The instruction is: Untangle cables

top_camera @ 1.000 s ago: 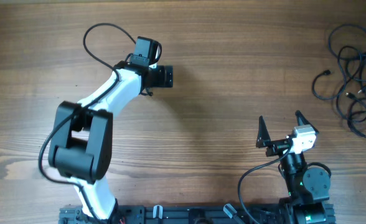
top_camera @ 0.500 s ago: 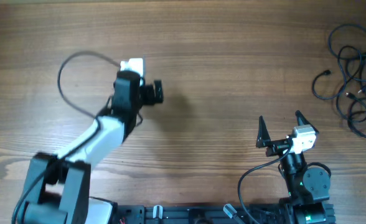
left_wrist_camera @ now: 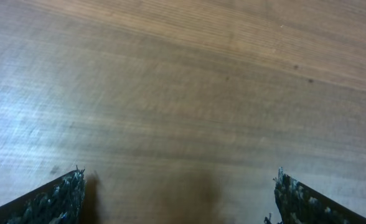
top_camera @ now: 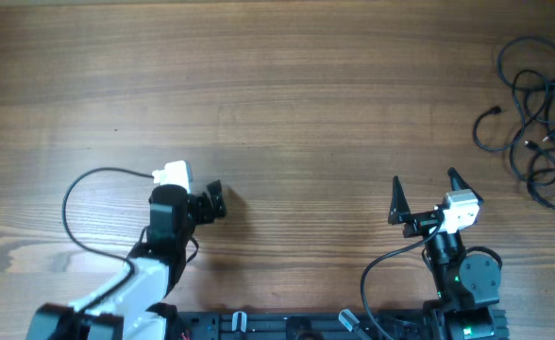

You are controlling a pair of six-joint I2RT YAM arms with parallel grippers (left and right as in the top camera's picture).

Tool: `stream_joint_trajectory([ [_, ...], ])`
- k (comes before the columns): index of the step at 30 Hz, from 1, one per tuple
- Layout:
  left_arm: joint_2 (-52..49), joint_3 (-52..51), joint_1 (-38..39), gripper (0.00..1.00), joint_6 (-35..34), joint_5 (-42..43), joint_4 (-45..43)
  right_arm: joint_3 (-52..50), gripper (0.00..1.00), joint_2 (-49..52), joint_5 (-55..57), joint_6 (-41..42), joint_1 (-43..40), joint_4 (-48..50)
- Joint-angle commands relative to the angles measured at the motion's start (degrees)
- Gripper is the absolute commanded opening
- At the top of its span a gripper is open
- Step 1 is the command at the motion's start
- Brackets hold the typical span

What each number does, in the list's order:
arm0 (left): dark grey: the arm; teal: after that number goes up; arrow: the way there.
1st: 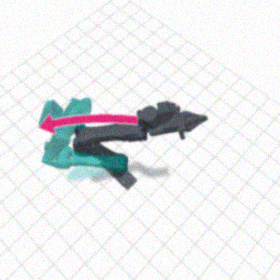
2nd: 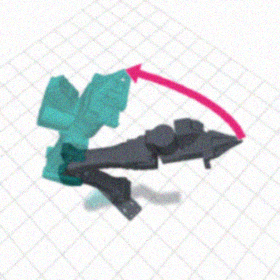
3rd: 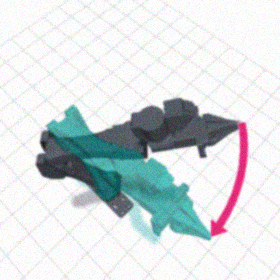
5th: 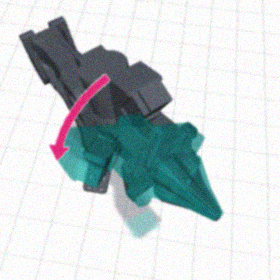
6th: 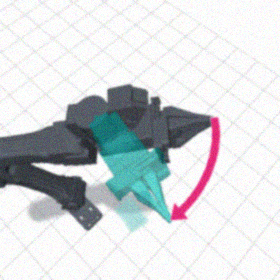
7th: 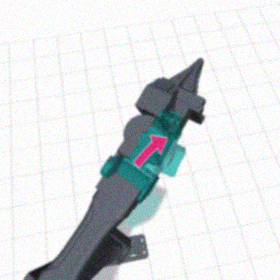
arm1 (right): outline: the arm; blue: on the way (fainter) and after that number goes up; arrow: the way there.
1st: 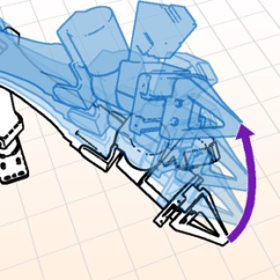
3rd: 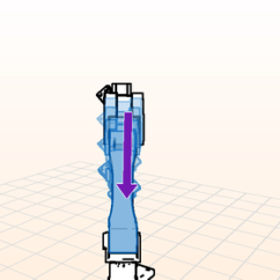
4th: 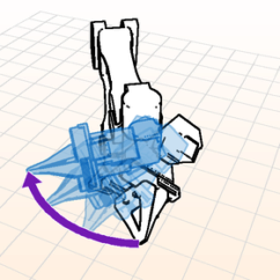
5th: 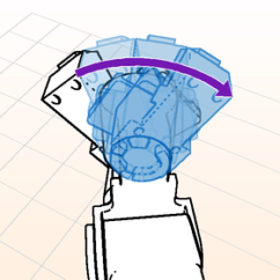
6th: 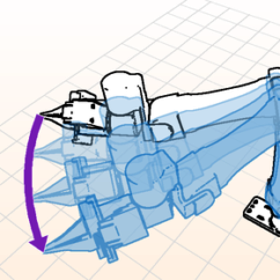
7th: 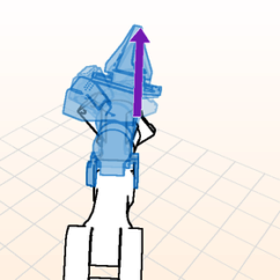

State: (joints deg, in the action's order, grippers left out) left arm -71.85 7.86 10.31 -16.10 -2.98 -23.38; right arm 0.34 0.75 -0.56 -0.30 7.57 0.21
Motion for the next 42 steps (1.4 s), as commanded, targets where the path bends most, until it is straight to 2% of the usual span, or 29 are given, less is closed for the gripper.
stream_joint_trajectory([
  [1,6.43,-3.28,-0.57,1.0,-1.55,-1.01,0.13,-0.04,1.0,-0.48,0.74,0.44,0.24,0.17],
  [6,13.6,-7.54,-0.57,1.0,-1.73,-1.64,0.52,-0.04,1.0,-0.48,0.76,0.44,0.24,0.17],
  [17,39.04,-7.56,-0.59,1.0,-2.27,-4.42,27.5,-0.04,1.0,-0.48,0.74,0.44,0.24,0.17],
  [24,59.19,-7.54,-0.57,1.0,-0.11,-4.17,27.15,-0.04,1.0,-0.48,0.74,0.44,0.24,0.17],
  [27,64.83,-7.54,-0.59,1.0,3.65,-4.17,27.12,-0.04,1.0,-0.48,0.74,0.44,0.24,0.17],
  [30,68.17,-7.54,-1.77,1.0,6.8,-4.13,27.12,-0.04,1.0,-0.48,0.74,0.44,0.24,0.17],
  [34,71.67,-7.54,-6.03,1.0,6.99,-2.78,27.32,-0.04,1.0,-0.48,0.74,0.44,0.24,0.17],
  [38,71.69,-7.54,-11.56,1.0,7.02,4.85,27.93,-0.04,1.0,-0.48,0.74,0.44,0.24,0.17],
  [42,71.69,-7.54,-13.22,1.0,7.8,4.31,27.91,-0.04,1.0,-0.48,0.74,0.44,0.24,0.17],
])
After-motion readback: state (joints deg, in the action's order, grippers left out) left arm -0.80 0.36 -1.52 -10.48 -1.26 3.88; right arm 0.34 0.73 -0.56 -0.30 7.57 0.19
